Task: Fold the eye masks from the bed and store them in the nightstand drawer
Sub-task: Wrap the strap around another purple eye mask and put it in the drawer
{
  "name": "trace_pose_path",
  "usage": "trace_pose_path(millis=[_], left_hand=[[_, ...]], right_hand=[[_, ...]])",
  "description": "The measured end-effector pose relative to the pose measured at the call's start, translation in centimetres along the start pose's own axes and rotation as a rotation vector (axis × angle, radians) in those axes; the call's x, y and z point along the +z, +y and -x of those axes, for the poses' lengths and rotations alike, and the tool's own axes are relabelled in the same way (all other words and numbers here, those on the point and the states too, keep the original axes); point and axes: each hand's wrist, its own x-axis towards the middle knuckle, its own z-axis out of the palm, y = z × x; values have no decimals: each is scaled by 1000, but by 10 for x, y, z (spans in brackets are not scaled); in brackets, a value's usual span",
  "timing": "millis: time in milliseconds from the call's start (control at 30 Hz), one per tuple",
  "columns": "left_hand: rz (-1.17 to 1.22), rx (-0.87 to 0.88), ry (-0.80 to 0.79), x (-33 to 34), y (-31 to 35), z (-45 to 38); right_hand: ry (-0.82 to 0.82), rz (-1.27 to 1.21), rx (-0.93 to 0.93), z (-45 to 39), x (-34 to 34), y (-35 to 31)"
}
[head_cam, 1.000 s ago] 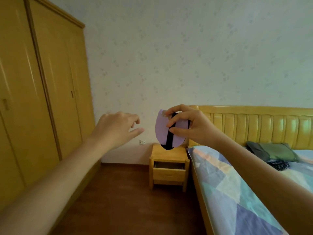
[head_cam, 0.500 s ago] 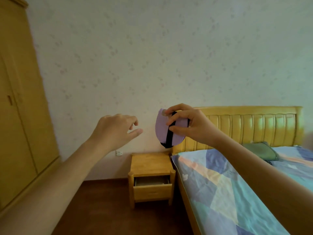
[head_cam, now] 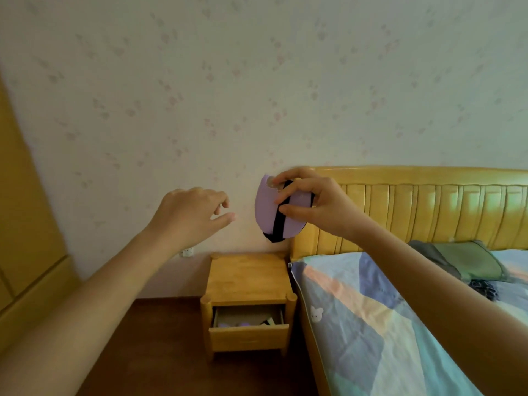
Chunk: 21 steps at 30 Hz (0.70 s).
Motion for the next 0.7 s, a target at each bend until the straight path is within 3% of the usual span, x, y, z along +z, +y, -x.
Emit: trace_pose_path(millis=[400, 700], left_hand=[[98, -77, -153, 203, -103, -104], [342, -112, -461, 419, -151, -157]], right_hand=[[-163, -68, 162, -118, 85, 207], [-189, -286, 474, -143, 218, 381]])
